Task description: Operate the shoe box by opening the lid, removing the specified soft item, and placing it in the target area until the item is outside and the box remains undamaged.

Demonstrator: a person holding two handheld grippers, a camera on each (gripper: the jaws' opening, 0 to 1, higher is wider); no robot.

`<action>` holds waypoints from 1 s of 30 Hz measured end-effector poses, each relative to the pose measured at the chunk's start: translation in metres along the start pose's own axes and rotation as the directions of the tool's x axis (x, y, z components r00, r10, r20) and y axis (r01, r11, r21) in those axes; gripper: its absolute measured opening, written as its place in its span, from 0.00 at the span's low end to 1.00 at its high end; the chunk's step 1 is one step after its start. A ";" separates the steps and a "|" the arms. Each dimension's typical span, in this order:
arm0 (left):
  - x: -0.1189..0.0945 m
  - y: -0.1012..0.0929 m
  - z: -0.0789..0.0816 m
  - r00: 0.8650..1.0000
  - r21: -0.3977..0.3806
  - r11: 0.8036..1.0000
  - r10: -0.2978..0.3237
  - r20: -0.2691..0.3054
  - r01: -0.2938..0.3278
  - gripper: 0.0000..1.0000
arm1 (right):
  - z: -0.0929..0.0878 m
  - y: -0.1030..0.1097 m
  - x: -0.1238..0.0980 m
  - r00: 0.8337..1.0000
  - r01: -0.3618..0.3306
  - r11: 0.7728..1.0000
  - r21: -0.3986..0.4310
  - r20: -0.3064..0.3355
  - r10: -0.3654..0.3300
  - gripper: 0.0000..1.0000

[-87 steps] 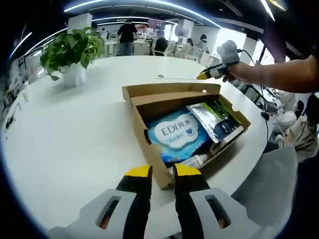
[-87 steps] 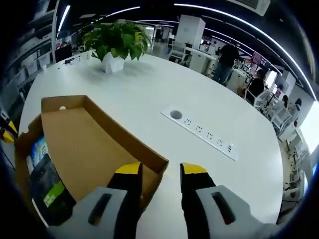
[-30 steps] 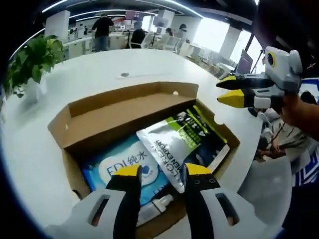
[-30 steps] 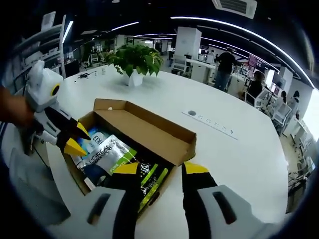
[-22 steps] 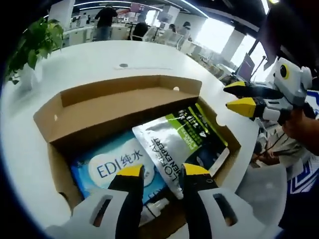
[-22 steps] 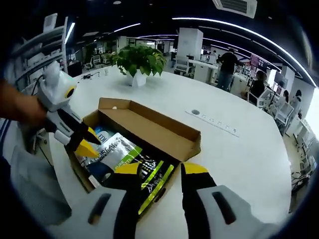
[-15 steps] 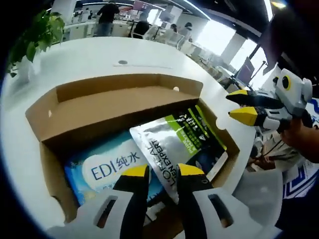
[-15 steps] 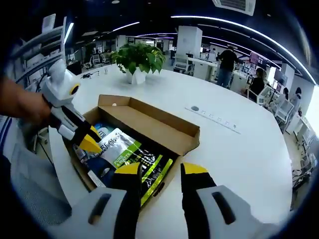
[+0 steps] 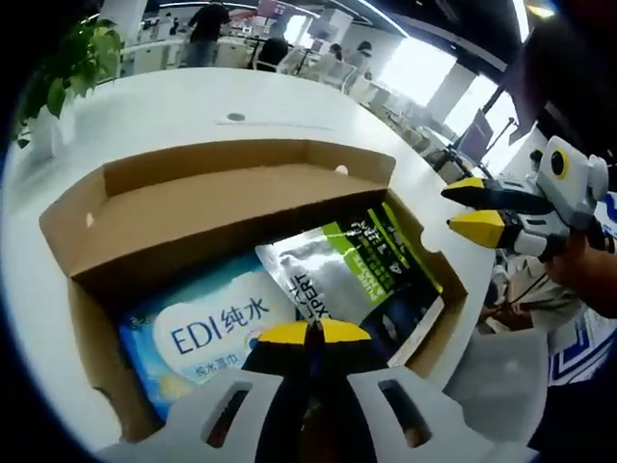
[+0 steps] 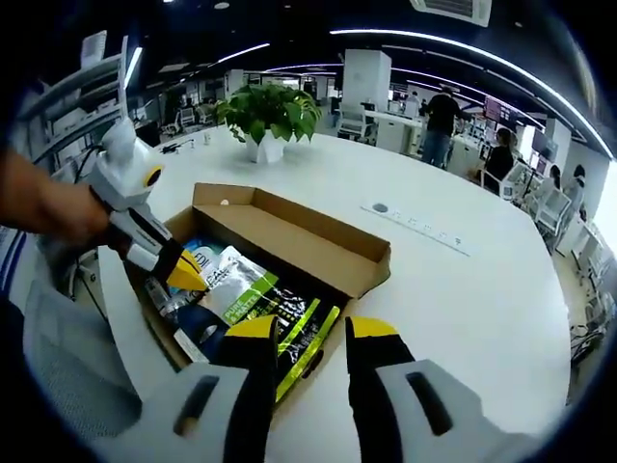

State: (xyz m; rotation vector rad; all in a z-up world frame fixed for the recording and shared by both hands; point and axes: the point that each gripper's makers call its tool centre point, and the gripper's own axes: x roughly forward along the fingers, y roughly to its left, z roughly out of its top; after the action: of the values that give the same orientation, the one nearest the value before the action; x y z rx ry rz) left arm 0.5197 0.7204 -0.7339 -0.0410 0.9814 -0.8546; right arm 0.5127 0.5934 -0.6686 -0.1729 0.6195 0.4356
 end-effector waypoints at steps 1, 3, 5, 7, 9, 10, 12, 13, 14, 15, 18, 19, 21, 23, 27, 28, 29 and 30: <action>0.000 0.000 0.000 1.000 -0.004 1.000 0.001 0.001 -0.001 0.00 | 0.000 0.002 0.000 1.000 -0.003 1.000 -0.001 0.000 0.003 0.25; -0.001 0.003 -0.001 1.000 -0.004 1.000 0.014 0.003 -0.014 0.00 | 0.000 0.005 0.001 1.000 -0.008 1.000 -0.009 -0.004 0.008 0.25; -0.003 0.004 -0.002 1.000 -0.014 1.000 0.016 0.004 -0.016 0.00 | -0.001 0.006 0.001 1.000 -0.012 1.000 -0.006 -0.006 0.012 0.25; -0.005 0.007 -0.002 1.000 -0.014 1.000 0.022 0.008 -0.022 0.00 | -0.002 0.006 0.002 1.000 -0.013 1.000 -0.004 -0.010 0.013 0.25; -0.007 0.012 -0.002 0.999 -0.005 0.999 0.033 0.009 -0.033 0.00 | -0.002 0.007 0.003 1.000 -0.016 1.000 0.000 -0.011 0.016 0.24; -0.008 0.013 -0.002 0.999 -0.004 0.999 0.034 0.009 -0.034 0.00 | -0.002 0.007 0.003 1.000 -0.018 1.000 0.001 -0.012 0.018 0.24; -0.012 0.018 -0.002 0.999 0.007 0.999 0.046 0.015 -0.046 0.00 | -0.005 0.011 0.007 0.999 -0.036 0.999 0.002 -0.023 0.036 0.22; -0.013 0.021 -0.002 0.998 0.014 0.998 0.053 0.014 -0.053 0.00 | -0.007 0.015 0.008 0.998 -0.053 0.998 0.019 -0.034 0.054 0.20; -0.014 0.021 -0.004 0.998 0.013 0.998 0.055 0.012 -0.056 0.00 | -0.006 0.016 0.009 0.998 -0.056 0.998 0.027 -0.031 0.057 0.20; -0.016 0.024 -0.005 0.998 0.003 0.998 0.060 0.015 -0.060 0.00 | -0.007 0.018 0.011 0.998 -0.054 0.998 0.020 -0.033 0.055 0.20; -0.020 0.025 -0.008 0.997 -0.006 0.998 0.069 0.016 -0.069 0.00 | -0.008 0.024 0.015 0.997 -0.065 0.998 0.022 -0.038 0.066 0.21; -0.020 0.025 -0.009 0.997 -0.006 0.997 0.071 0.016 -0.071 0.00 | -0.008 0.026 0.016 0.997 -0.067 0.998 0.016 -0.040 0.068 0.21; -0.023 0.027 -0.008 0.996 -0.009 0.996 0.084 0.023 -0.084 0.00 | -0.008 0.028 0.018 0.996 -0.072 0.997 0.014 -0.045 0.072 0.21; -0.025 0.028 -0.009 0.996 -0.011 0.996 0.088 0.023 -0.087 0.00 | -0.009 0.031 0.020 0.995 -0.079 0.997 0.013 -0.051 0.080 0.21; -0.028 0.032 -0.011 0.996 -0.015 0.996 0.092 0.021 -0.091 0.00 | -0.014 0.036 0.028 0.993 -0.089 0.996 0.007 -0.077 0.089 0.21; -0.028 0.034 -0.012 0.995 -0.014 0.995 0.096 0.018 -0.096 0.00 | -0.017 0.037 0.030 0.992 -0.090 0.996 -0.004 -0.087 0.089 0.21; -0.029 0.034 -0.013 0.995 -0.013 0.995 0.098 0.017 -0.098 0.00 | -0.021 0.037 0.032 0.990 -0.086 0.996 -0.013 -0.109 0.084 0.22; -0.028 0.035 -0.013 0.995 -0.014 0.995 0.098 0.015 -0.098 0.00 | -0.021 0.038 0.034 0.991 -0.089 0.996 -0.007 -0.104 0.088 0.22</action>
State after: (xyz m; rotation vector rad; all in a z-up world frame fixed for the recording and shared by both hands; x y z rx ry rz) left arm 0.5240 0.7676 -0.7354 -0.0107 0.9662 -0.7566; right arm 0.5093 0.6331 -0.7067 -0.1807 0.7289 0.5182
